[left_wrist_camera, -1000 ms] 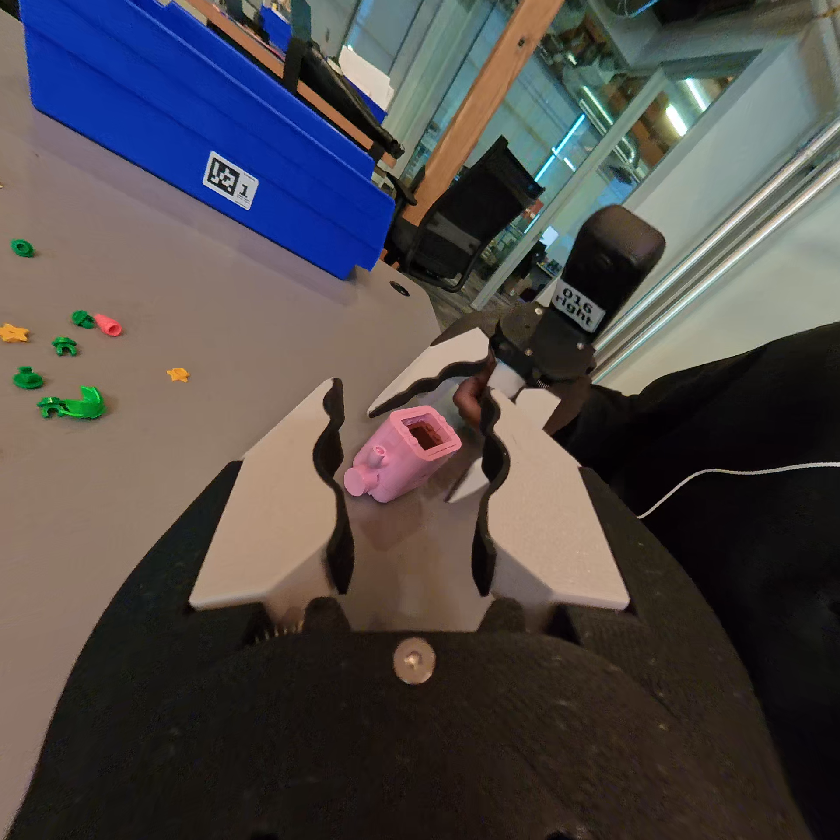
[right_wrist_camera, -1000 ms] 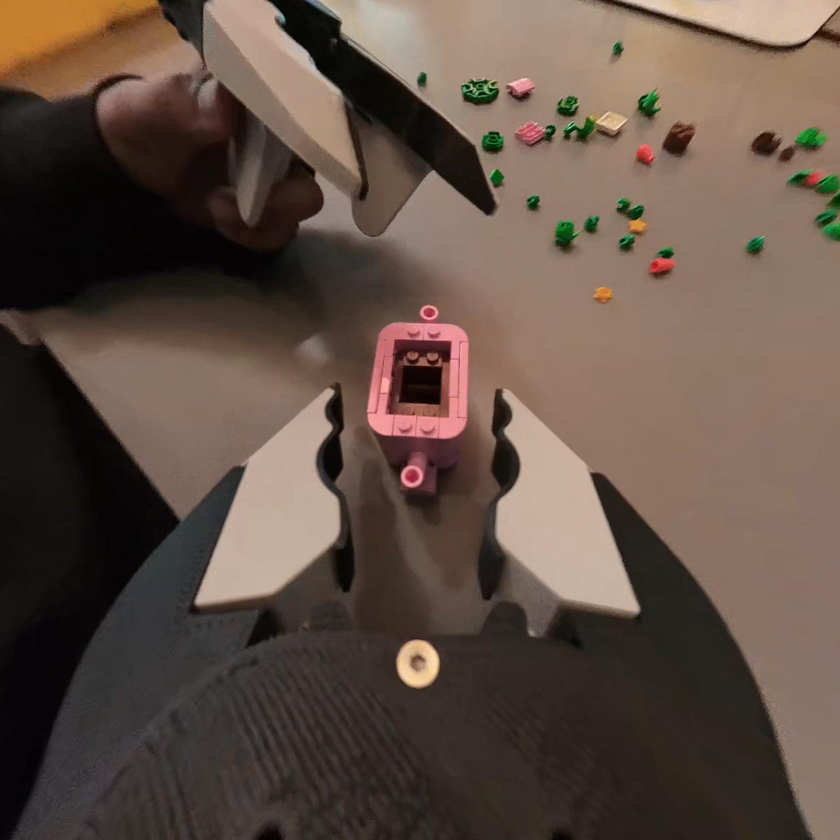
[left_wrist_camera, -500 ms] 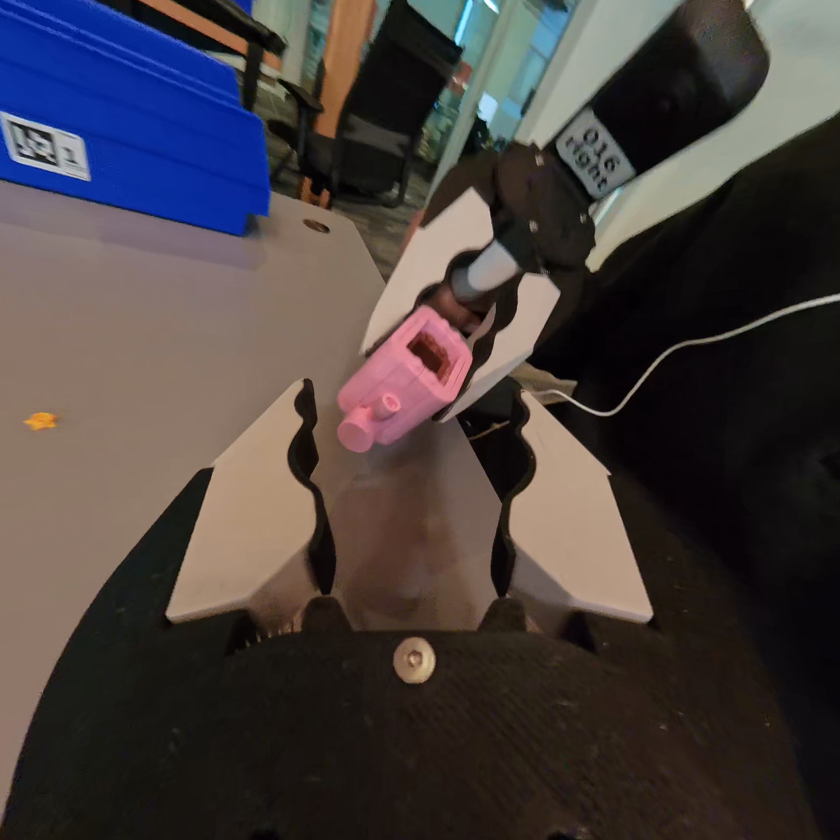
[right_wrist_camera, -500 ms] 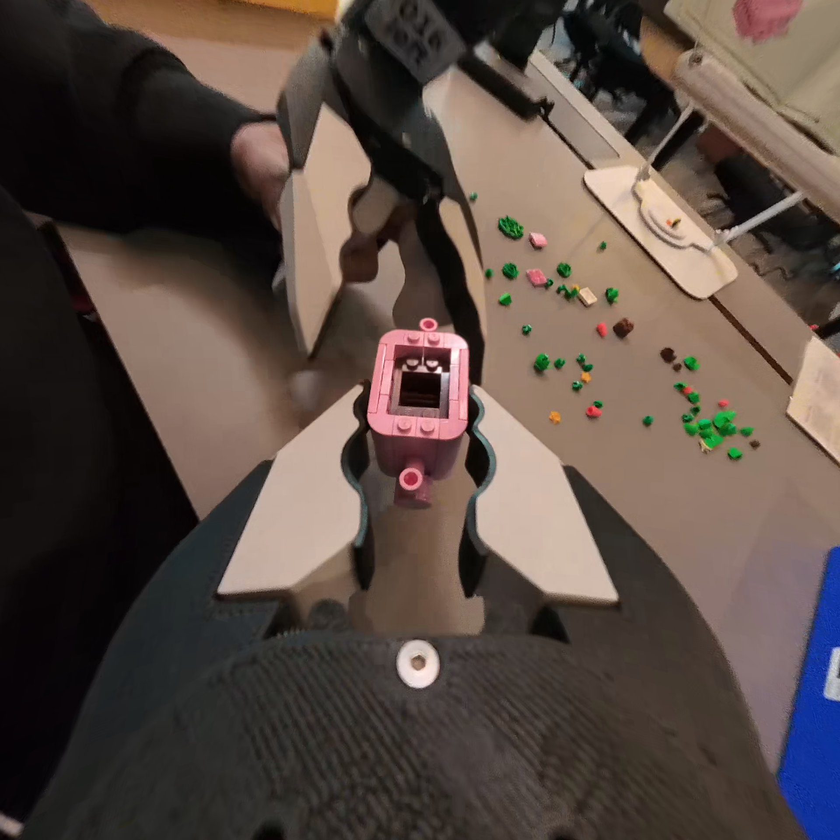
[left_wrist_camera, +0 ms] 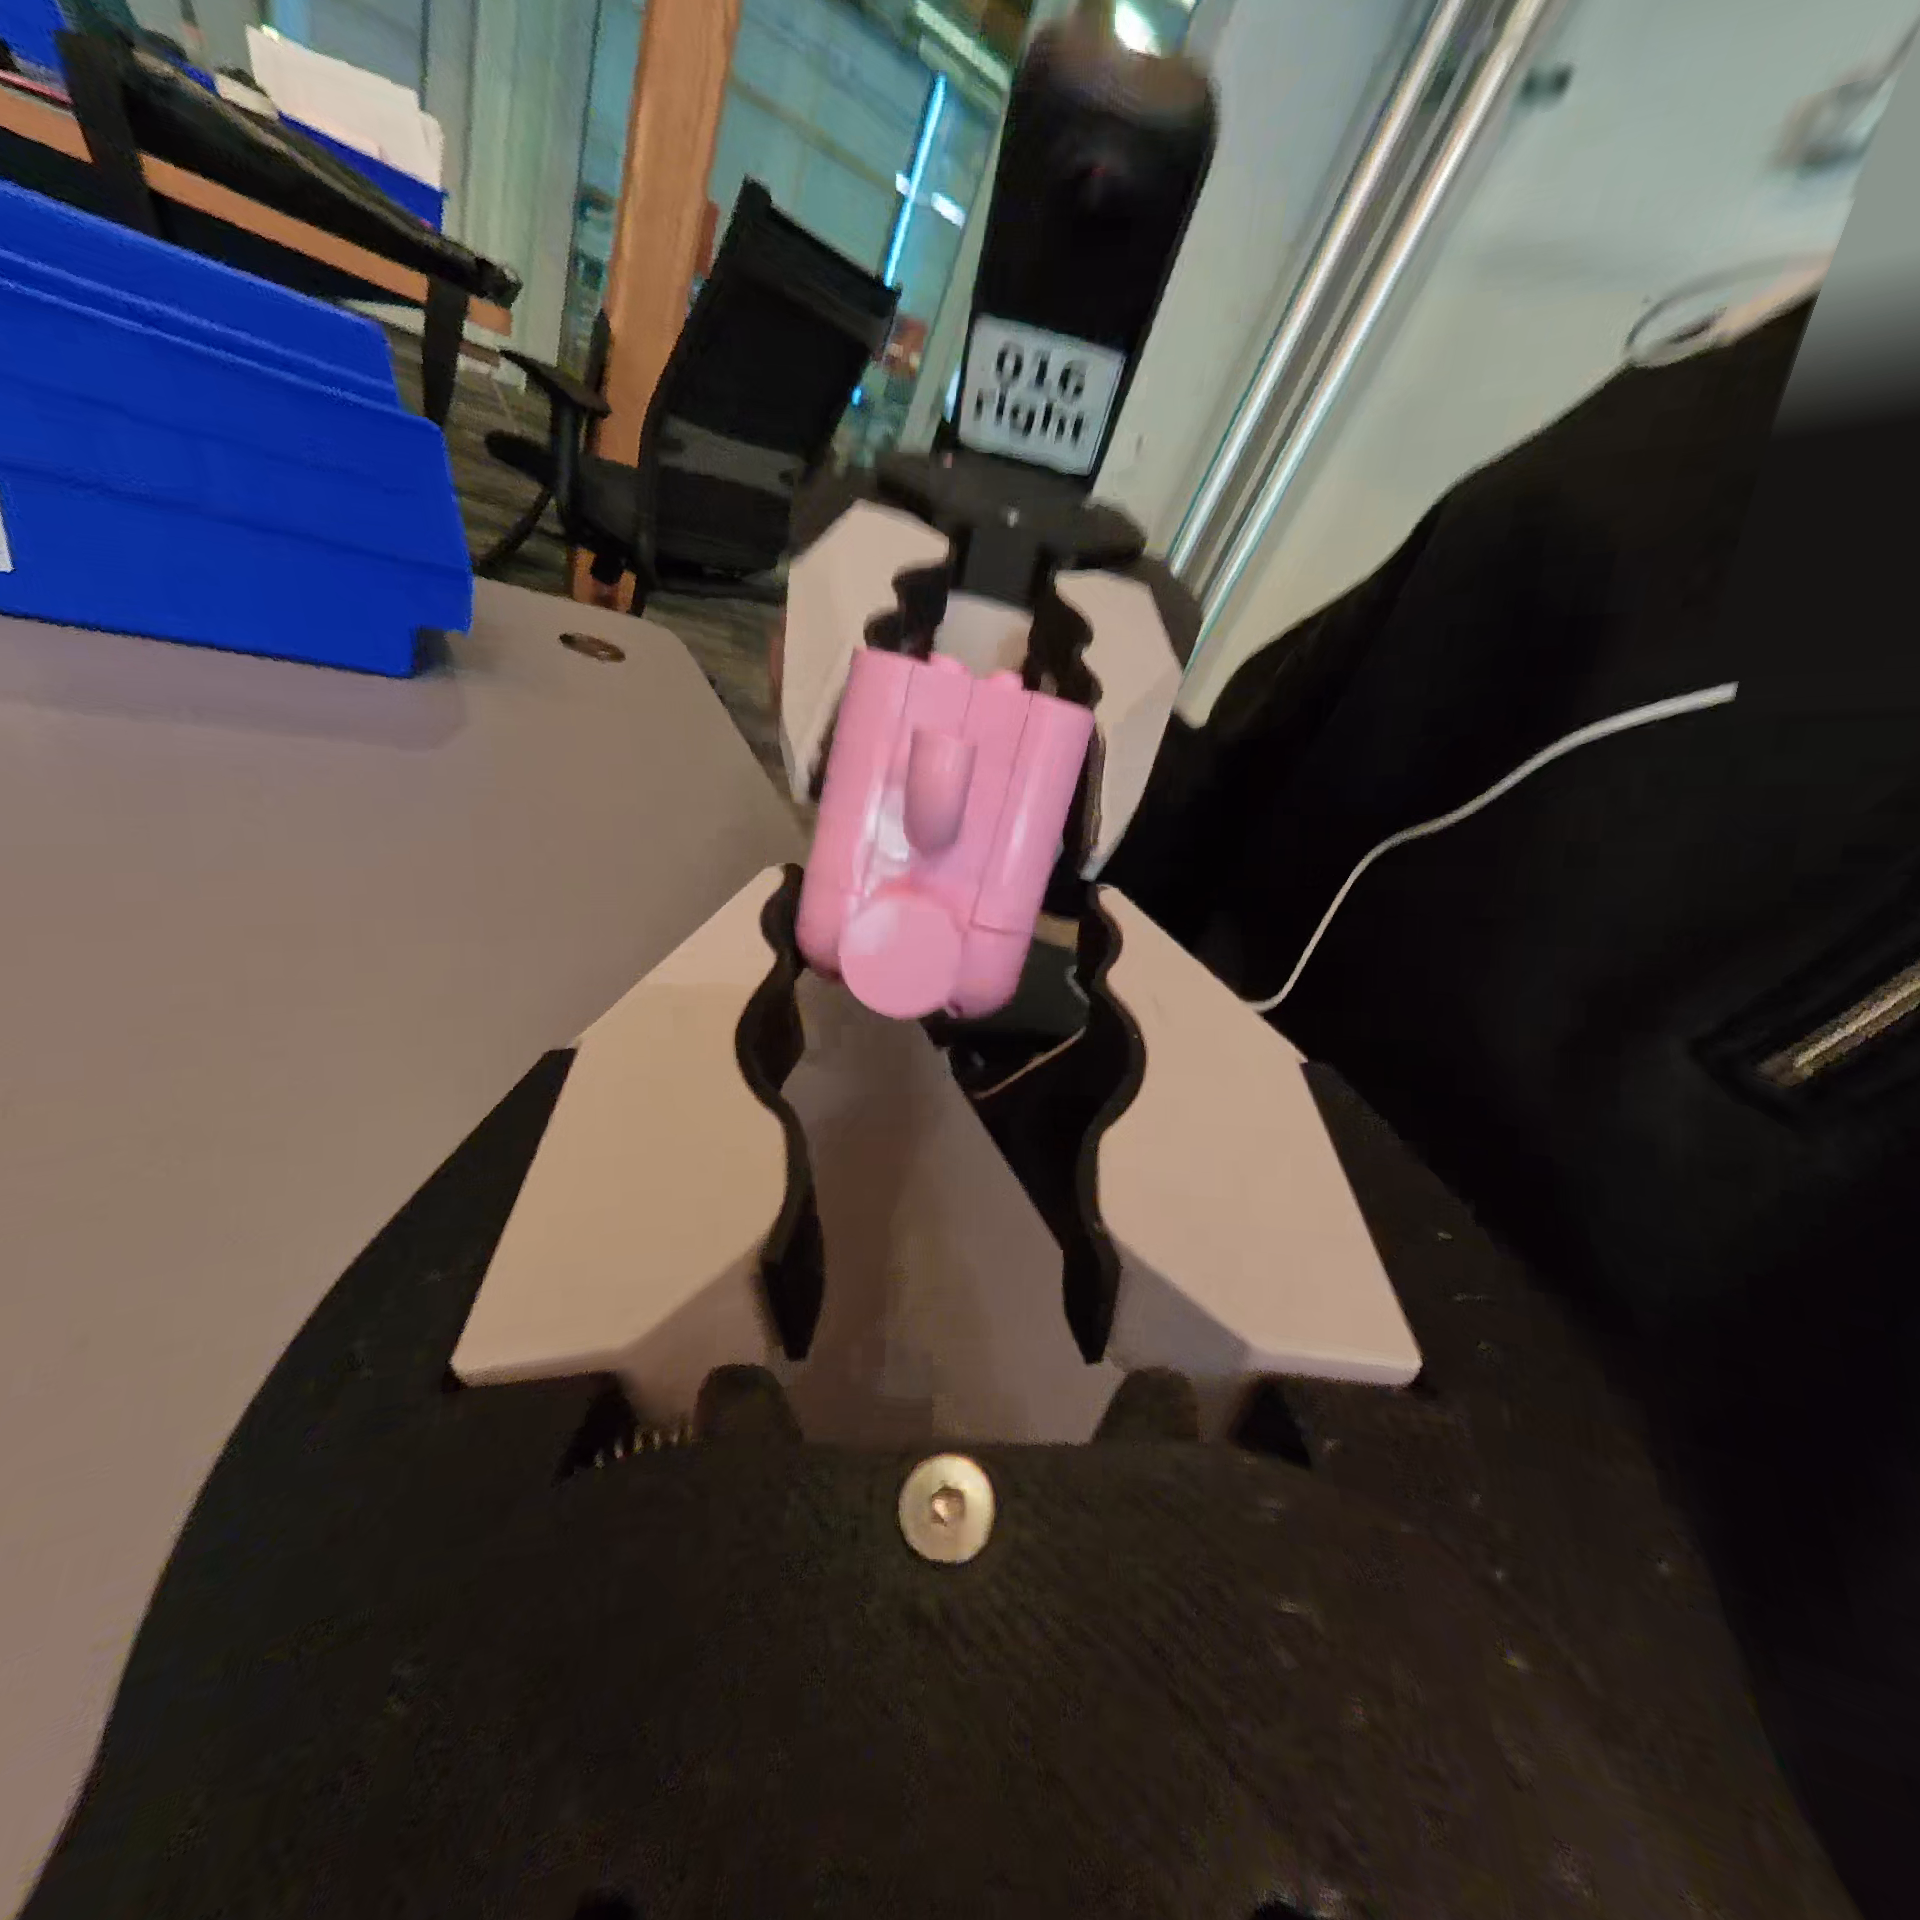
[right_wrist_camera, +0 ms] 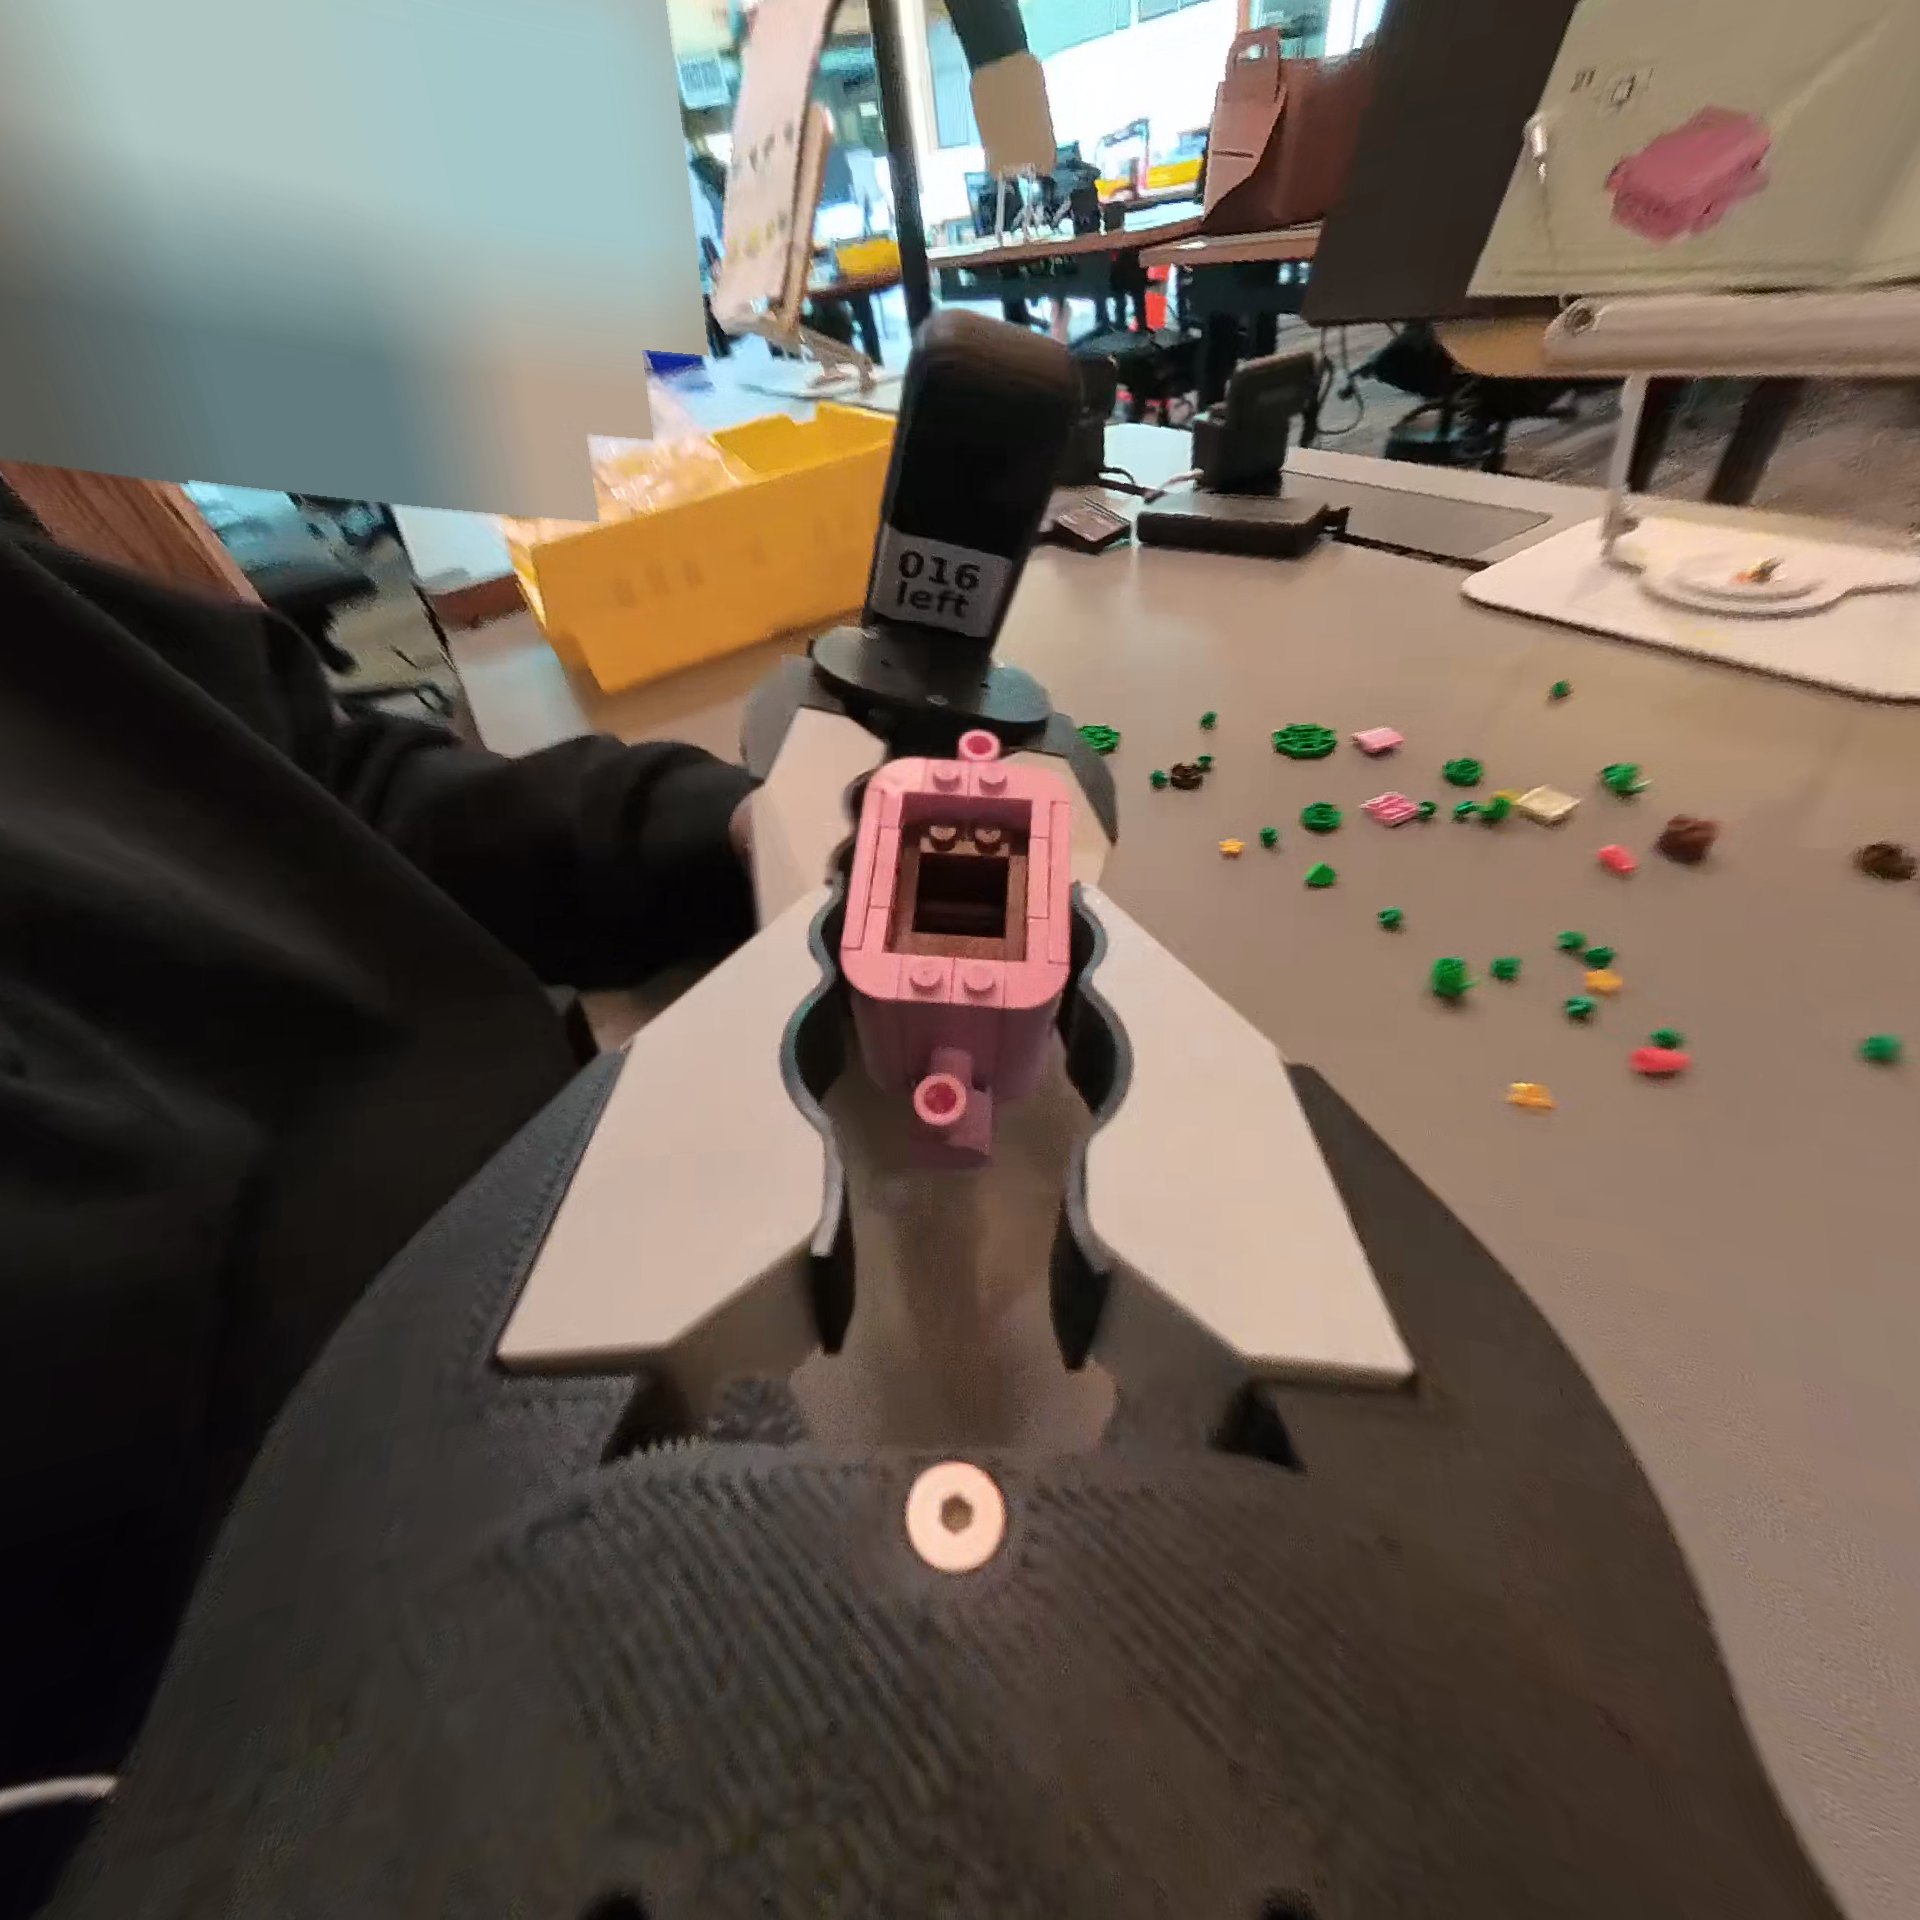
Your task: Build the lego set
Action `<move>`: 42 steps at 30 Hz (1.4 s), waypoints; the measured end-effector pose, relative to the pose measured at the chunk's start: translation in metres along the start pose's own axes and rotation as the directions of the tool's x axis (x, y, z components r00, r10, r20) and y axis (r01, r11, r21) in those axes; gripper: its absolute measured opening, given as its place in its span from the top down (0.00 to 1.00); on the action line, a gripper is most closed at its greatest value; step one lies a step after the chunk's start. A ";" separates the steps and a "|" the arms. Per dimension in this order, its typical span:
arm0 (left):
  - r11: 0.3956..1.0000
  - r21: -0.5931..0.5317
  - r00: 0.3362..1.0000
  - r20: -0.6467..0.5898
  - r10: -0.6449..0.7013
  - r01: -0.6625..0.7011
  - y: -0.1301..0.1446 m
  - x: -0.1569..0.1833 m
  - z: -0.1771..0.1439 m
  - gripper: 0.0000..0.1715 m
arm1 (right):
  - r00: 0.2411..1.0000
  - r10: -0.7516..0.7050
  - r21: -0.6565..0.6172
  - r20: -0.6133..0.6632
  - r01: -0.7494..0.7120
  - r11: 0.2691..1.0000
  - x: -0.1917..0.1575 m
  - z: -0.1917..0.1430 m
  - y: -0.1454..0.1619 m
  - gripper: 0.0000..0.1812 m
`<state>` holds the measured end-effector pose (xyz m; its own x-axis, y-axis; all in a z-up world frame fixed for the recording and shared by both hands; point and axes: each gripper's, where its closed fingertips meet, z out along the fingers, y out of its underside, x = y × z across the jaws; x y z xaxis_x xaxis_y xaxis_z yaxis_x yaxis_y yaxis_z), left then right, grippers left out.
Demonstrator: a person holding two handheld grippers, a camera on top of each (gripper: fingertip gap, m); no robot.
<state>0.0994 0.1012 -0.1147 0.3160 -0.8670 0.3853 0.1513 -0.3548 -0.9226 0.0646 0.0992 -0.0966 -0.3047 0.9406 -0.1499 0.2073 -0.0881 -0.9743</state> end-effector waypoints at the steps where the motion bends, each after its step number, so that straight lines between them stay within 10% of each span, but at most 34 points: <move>1: 0.999 0.021 1.000 -0.006 -0.027 0.027 -0.002 -0.002 -0.002 0.77 | 0.999 0.039 0.021 0.014 -0.039 0.999 0.000 0.002 0.000 0.79; 9: 0.931 0.217 0.955 -0.036 -0.294 0.294 -0.024 -0.028 -0.026 0.79 | 0.985 0.093 0.195 -0.143 -0.064 0.979 0.036 -0.011 -0.022 0.55; 18: 0.723 0.337 0.798 -0.285 -0.531 0.602 -0.039 -0.039 -0.046 0.79 | 0.720 -0.563 -0.156 -0.406 0.553 0.819 0.033 0.005 -0.009 0.59; 32: 0.774 0.250 0.810 -0.271 -0.520 0.581 -0.030 -0.028 -0.032 0.79 | 0.416 -0.841 -0.330 -0.345 0.785 0.524 0.031 0.021 -0.013 0.71; 42: 0.820 0.180 0.837 -0.197 -0.511 0.543 -0.019 -0.027 -0.023 0.79 | 0.465 -0.833 -0.295 -0.300 0.785 0.545 0.028 0.020 -0.008 0.65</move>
<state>0.0661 0.1228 -0.1077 0.0021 -0.6132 0.7899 0.4644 -0.6990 -0.5438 0.0354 0.1196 -0.0969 -0.0357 0.6091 0.7923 0.1474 0.7873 -0.5987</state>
